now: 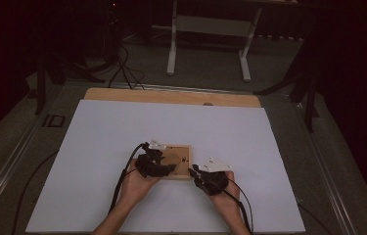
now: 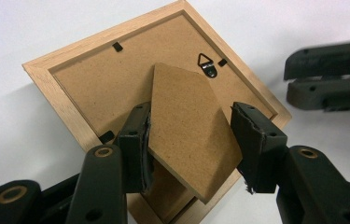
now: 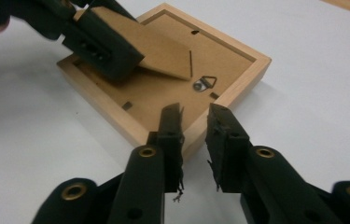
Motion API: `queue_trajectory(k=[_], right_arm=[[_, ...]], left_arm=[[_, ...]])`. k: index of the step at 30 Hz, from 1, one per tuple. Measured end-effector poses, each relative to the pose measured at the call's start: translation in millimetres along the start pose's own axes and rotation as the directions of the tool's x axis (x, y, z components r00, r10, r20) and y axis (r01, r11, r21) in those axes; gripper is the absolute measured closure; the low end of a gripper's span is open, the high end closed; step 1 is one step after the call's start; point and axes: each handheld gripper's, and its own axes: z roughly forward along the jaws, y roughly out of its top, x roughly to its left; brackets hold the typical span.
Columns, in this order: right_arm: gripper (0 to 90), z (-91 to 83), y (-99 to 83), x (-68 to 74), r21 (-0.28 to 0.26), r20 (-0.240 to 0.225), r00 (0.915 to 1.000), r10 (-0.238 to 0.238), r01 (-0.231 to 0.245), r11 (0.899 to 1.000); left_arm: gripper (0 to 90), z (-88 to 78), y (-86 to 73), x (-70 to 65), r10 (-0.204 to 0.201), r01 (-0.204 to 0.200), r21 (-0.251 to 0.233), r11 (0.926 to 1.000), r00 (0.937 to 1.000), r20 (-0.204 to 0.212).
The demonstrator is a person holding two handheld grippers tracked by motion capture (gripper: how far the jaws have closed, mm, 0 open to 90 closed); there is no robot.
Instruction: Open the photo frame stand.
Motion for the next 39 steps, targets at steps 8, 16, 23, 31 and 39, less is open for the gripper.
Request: queue_trajectory(k=[8,16,23,31,39], right_arm=[[64.1,-11.4,14.6,-8.0,-0.015,0.009,0.9999,0.006,-0.006,1.000],[58.0,-8.6,26.4,-17.5,-0.016,0.002,0.9995,0.032,-0.032,0.999],[54.8,-2.7,29.5,-28.6,-0.003,-0.006,0.9962,0.087,-0.087,0.996],[52.1,7.1,30.1,-38.6,0.027,-0.024,0.9890,0.146,-0.145,0.989],[48.3,15.2,39.3,-42.5,0.042,-0.067,0.9801,0.186,-0.184,0.982]], left_arm=[[51.9,-5.8,-5.8,-5.8,0.086,-0.087,-0.048,0.9950,0.9959,-0.030],[51.9,-10.5,-14.7,-10.1,0.137,-0.143,-0.092,0.9855,0.9885,-0.064],[51.9,-12.1,-24.7,-17.7,0.181,-0.195,-0.138,0.9711,0.9774,-0.110],[51.9,-12.6,-32.8,-22.6,0.215,-0.239,-0.167,0.9565,0.9651,-0.149],[51.8,-13.3,-38.3,-28.0,0.265,-0.300,-0.189,0.9351,0.9455,-0.189]])
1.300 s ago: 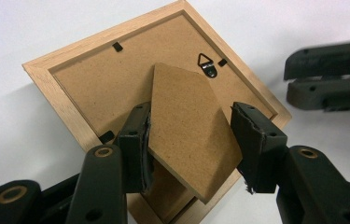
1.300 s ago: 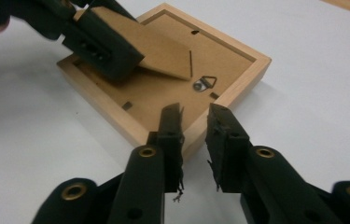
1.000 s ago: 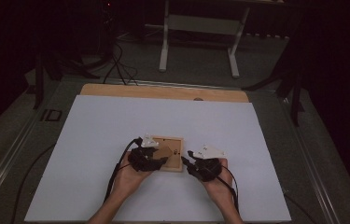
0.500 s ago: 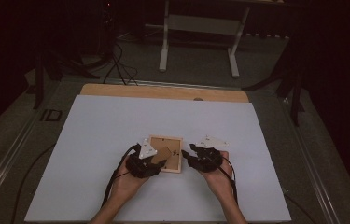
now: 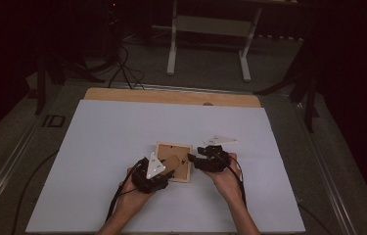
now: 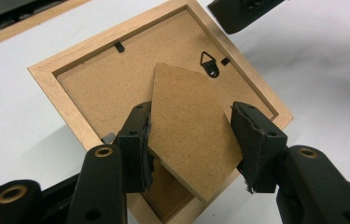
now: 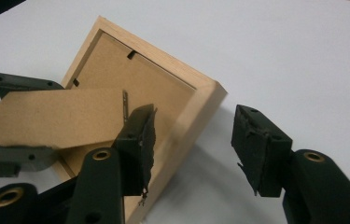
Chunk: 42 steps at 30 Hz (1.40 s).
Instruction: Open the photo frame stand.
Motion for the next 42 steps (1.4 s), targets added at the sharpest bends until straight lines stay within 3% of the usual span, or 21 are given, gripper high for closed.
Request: queue_trajectory(k=[8,9,11,15,17,23,26,29,33,37,39,42], right_arm=[[39.9,12.4,5.1,-7.1,0.035,-0.067,0.9959,0.062,-0.059,0.998],[39.3,14.7,5.2,-8.9,0.041,-0.085,0.9930,0.081,-0.078,0.996],[38.6,18.3,5.2,-13.2,0.051,-0.119,0.9856,0.119,-0.114,0.992],[42.1,24.4,3.6,-20.0,0.068,-0.197,0.9640,0.179,-0.169,0.983],[43.3,24.9,3.5,-20.3,0.071,-0.200,0.9622,0.184,-0.173,0.982],[45.8,23.3,3.7,-17.1,0.066,-0.175,0.9729,0.150,-0.141,0.988],[45.7,21.3,4.0,-14.4,0.062,-0.166,0.9776,0.129,-0.120,0.991],[45.7,20.0,4.3,-12.3,0.055,-0.160,0.9809,0.111,-0.103,0.993],[45.8,18.4,4.7,-9.5,0.046,-0.152,0.9844,0.088,-0.082,0.996],[46.0,16.4,5.2,-6.4,0.035,-0.143,0.9879,0.061,-0.056,0.998],[46.2,15.2,5.4,-4.5,0.030,-0.135,0.9896,0.050,-0.047,0.998],[46.8,12.8,5.8,-1.0,0.016,-0.115,0.9930,0.027,-0.026,1.000]], left_arm=[[51.8,-1.4,-2.2,-4.2,0.031,-0.031,-0.025,0.9992,0.9994,-0.018],[51.7,-2.1,-2.3,-5.7,0.050,-0.051,-0.030,0.9983,0.9984,-0.024],[51.8,-2.3,-2.4,-6.2,0.053,-0.054,-0.035,0.9979,0.9983,-0.023],[51.7,-2.1,-3.4,-4.0,0.057,-0.057,-0.038,0.9976,0.9983,-0.014],[51.6,-1.6,-4.1,-1.8,0.038,-0.038,-0.037,0.9986,0.9993,0.000],[49.1,0.7,-4.4,1.2,0.018,-0.018,-0.002,0.9998,0.9995,0.027],[47.9,-0.1,-3.1,4.8,-0.032,0.032,0.003,0.9995,0.9965,0.077],[46.9,-0.3,-1.0,10.5,-0.093,0.091,0.021,0.9957,0.9855,0.142],[49.0,-0.1,-0.2,16.0,-0.155,0.149,0.045,0.9878,0.9712,0.181],[58.4,-0.9,2.0,20.2,-0.194,0.184,0.073,0.9803,0.9626,0.189],[59.0,-1.2,2.7,18.5,-0.175,0.164,0.079,0.9834,0.9688,0.175],[59.8,-1.4,3.6,17.6,-0.173,0.162,0.077,0.9837,0.9707,0.166]])
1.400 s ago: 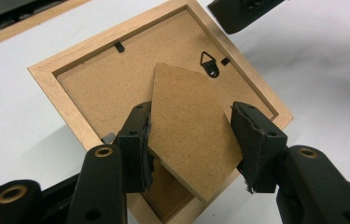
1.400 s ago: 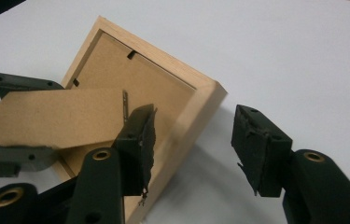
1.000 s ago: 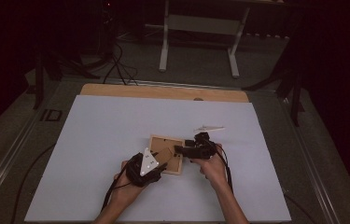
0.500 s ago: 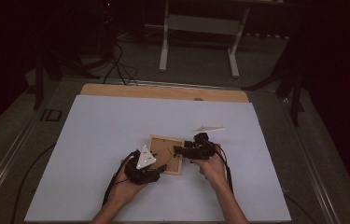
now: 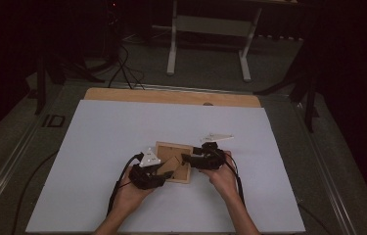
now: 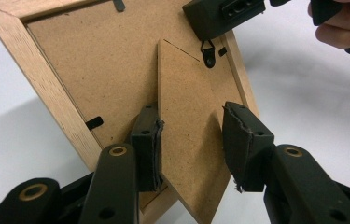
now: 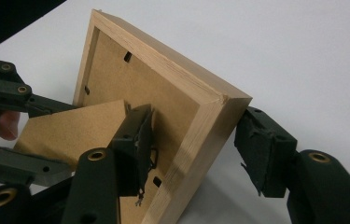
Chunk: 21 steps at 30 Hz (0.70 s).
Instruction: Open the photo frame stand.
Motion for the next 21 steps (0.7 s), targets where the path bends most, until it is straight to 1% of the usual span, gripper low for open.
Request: queue_trajectory(k=[5,8,10,12,13,14,21], right_arm=[[49.2,-6.0,1.2,2.4,-0.034,0.017,0.9997,-0.015,0.015,0.999],[50.0,-7.0,1.5,3.1,-0.044,0.019,0.9997,-0.018,0.019,0.999],[52.0,-10.0,1.9,3.9,-0.062,0.030,0.9993,-0.022,0.024,0.998],[52.0,-10.8,2.2,4.0,-0.068,0.033,0.9992,-0.024,0.026,0.997],[52.5,-10.8,2.2,4.0,-0.068,0.033,0.9992,-0.024,0.026,0.997],[53.7,-13.2,3.6,3.7,-0.087,0.037,0.9989,-0.028,0.031,0.996],[57.1,-18.5,5.3,6.7,-0.106,0.045,0.9983,-0.037,0.042,0.994]], left_arm=[[61.2,0.8,1.0,0.6,0.004,-0.004,-0.001,1.0000,0.9999,-0.012],[61.6,2.1,1.5,1.4,0.014,-0.014,0.001,0.9999,0.9997,-0.020],[61.8,3.0,3.2,0.0,0.024,-0.024,0.001,0.9997,0.9990,-0.037],[62.0,3.0,3.2,0.0,0.024,-0.024,0.001,0.9997,0.9990,-0.037],[62.0,4.1,4.0,-0.6,0.022,-0.023,-0.004,0.9997,0.9986,-0.047],[63.1,4.9,4.6,-0.2,0.018,-0.018,-0.005,0.9998,0.9987,-0.048],[64.3,8.0,4.5,-1.4,0.027,-0.027,0.001,0.9996,0.9973,-0.068]])
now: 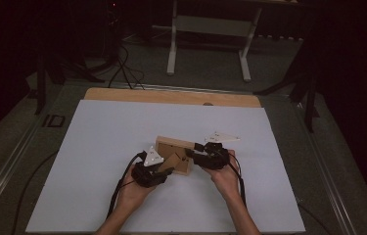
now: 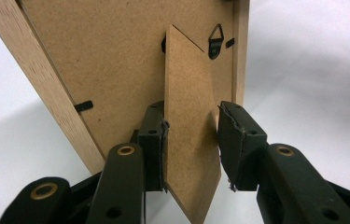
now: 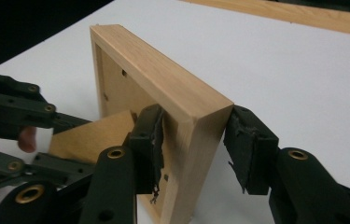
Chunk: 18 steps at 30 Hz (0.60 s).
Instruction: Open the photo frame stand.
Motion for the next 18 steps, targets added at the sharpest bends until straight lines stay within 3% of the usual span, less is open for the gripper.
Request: queue_trajectory(k=[13,18], right_arm=[[54.0,-5.0,-0.7,15.3,-0.001,0.046,0.9951,-0.087,0.087,0.996],[52.3,-6.3,-3.2,20.9,-0.006,0.044,0.9938,-0.102,0.103,0.995]], left_arm=[[66.0,5.6,-1.8,-0.3,0.024,-0.024,0.025,0.9994,0.9997,-0.008],[66.3,4.7,-2.0,-1.0,0.035,-0.035,0.016,0.9993,0.9994,-0.006]])
